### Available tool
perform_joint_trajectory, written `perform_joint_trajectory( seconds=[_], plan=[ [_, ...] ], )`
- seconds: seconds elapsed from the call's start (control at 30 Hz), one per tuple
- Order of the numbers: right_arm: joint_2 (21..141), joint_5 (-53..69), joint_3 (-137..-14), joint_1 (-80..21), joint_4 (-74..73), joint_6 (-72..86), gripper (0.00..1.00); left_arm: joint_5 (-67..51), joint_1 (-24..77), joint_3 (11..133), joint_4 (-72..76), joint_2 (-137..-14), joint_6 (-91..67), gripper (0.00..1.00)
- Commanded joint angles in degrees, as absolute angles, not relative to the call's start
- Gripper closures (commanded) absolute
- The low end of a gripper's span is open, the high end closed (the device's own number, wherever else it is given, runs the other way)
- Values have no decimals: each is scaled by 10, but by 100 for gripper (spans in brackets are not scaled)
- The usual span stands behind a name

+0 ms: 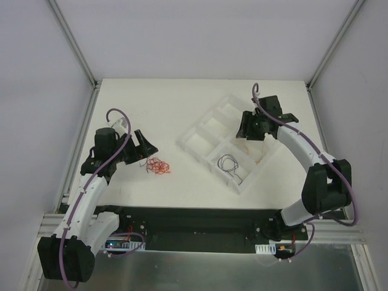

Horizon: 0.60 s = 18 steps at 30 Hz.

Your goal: Untangle the cables

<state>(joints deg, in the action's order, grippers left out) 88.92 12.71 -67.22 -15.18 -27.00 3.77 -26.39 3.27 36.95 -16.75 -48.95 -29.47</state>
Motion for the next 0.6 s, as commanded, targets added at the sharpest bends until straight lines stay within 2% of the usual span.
perform_joint_trajectory(
  seconds=[0.0, 0.13, 0.27, 0.57],
  plan=[
    [817, 78, -708, -149, -336, 4, 44, -256, 26, 385, -176, -498, -272, 19],
    [817, 38, -718, -122, -338, 4, 38, -258, 26, 386, -181, -511, -272, 18],
    [869, 97, -735, -72, -306, -18, 37, -272, 26, 385, -181, -515, -274, 19],
    [950, 152, -777, -62, -294, -118, 37, -288, 26, 367, -181, -497, -274, 19]
  ],
)
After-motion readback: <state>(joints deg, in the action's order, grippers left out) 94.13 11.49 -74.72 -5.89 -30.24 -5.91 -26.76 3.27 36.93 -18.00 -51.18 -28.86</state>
